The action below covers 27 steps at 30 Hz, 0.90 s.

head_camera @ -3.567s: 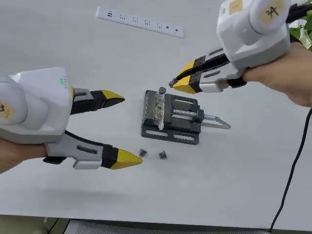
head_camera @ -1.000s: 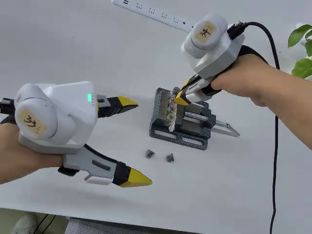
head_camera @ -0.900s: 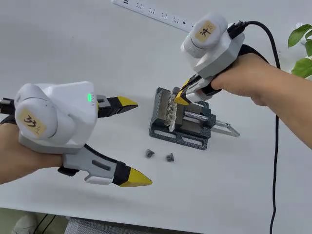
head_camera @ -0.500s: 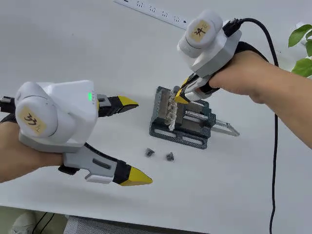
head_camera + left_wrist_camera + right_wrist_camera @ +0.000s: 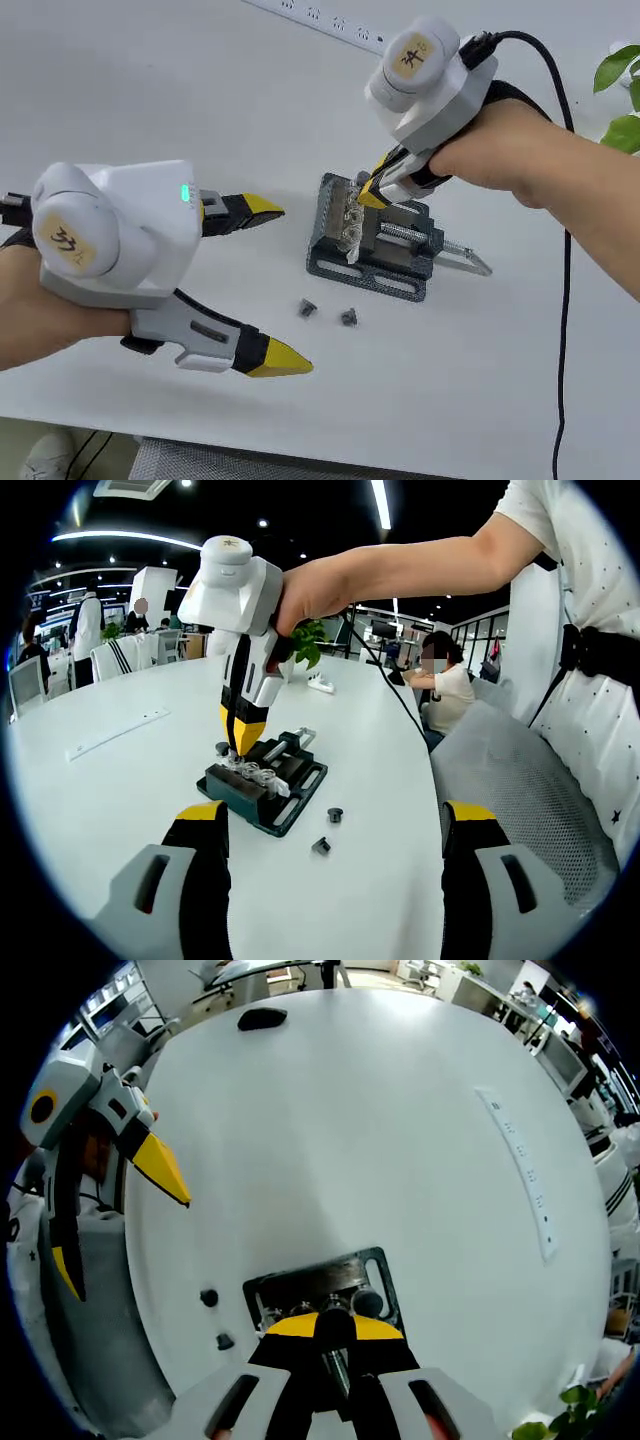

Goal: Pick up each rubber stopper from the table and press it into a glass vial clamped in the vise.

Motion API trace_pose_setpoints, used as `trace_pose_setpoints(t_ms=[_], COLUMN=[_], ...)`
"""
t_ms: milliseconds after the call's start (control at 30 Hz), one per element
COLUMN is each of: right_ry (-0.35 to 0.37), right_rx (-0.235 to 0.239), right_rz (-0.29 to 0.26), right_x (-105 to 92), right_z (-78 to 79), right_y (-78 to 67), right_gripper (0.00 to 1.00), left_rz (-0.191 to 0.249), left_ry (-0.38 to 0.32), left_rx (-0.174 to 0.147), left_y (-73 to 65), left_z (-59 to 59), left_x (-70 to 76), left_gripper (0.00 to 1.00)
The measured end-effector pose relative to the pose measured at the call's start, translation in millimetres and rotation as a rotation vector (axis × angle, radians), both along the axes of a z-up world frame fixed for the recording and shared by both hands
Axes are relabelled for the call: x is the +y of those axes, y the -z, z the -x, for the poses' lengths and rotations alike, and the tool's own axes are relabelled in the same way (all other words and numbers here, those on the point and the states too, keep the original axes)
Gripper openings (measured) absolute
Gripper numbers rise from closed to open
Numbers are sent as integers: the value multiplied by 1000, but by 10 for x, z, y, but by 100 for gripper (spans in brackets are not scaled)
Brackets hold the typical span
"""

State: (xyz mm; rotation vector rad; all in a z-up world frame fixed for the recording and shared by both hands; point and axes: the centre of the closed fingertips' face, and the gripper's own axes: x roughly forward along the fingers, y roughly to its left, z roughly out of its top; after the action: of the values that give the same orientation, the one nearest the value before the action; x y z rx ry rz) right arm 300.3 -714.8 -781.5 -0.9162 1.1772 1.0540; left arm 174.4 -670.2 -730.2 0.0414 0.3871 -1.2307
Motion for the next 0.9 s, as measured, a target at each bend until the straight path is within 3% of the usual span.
trace_pose_setpoints(t_ms=[533,900], right_ry=[-41,-35], right_rx=[-11,-1], right_rz=[51,49], right_x=[-3,5], right_z=[-21,-19], right_y=[35,38], right_gripper=[5,5], left_rz=[6,7], left_ry=[0,5], left_rx=[8,9], left_y=[6,10], left_z=[11,4], left_x=[-6,-19], left_gripper=[86,86])
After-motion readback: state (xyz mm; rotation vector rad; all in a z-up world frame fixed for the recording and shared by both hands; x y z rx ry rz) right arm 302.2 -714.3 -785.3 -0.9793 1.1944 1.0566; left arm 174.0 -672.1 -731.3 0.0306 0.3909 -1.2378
